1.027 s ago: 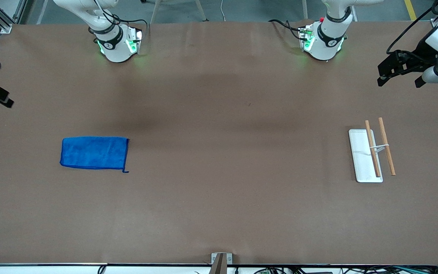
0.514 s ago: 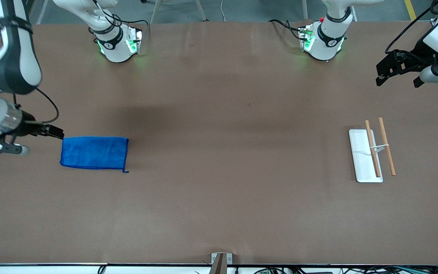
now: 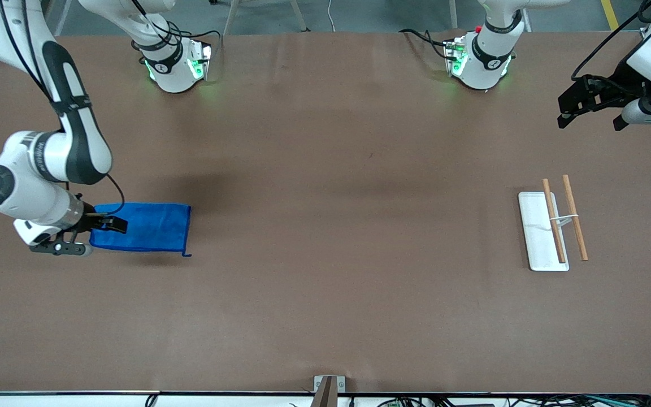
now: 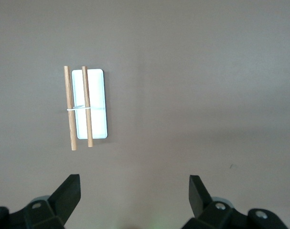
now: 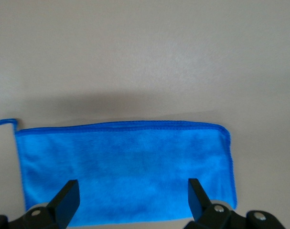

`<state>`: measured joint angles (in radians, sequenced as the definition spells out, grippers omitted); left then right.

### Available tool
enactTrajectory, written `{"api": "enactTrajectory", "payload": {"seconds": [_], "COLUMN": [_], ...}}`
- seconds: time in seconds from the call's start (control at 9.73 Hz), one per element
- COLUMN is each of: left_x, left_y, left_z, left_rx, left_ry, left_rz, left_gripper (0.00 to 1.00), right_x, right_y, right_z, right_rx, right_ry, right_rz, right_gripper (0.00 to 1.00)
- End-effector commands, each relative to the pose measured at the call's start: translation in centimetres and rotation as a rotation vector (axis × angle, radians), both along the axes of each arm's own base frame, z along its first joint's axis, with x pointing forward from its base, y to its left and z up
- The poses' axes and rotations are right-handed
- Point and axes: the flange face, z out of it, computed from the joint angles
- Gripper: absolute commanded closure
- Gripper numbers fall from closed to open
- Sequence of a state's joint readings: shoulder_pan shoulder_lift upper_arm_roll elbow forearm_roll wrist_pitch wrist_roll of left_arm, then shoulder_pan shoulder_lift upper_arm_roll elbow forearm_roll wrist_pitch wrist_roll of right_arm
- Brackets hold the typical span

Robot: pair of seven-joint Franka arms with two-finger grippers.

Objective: Right arm passes towel to left arm to hang
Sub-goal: 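Move the right gripper down to the blue towel's edge, then close the right gripper on the blue towel's edge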

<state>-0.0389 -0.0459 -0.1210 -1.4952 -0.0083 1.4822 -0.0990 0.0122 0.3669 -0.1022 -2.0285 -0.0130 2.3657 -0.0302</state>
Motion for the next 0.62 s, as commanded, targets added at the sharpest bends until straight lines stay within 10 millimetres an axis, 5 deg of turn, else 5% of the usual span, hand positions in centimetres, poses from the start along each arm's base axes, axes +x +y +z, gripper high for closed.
{"api": "enactTrajectory", "payload": {"seconds": [0.0,0.51], "left_x": [0.4,0.3], "left_y": [-0.2,-1.0], "left_z": [-2.0,-2.8], "left_rx": [0.02,0.024], "left_ry": [0.041,0.057], "left_rz": [-0.002,-0.014], "left_gripper": [0.0,0.0], "right_x": [-1.3,-3.9], "right_y": [-0.5,-0.5], "right_z": [-3.8,-9.3], "right_rx": [0.011,0.008], "right_ry": [0.011,0.006], "right_rz": [0.078,0.114], "right_gripper": [0.0,0.0]}}
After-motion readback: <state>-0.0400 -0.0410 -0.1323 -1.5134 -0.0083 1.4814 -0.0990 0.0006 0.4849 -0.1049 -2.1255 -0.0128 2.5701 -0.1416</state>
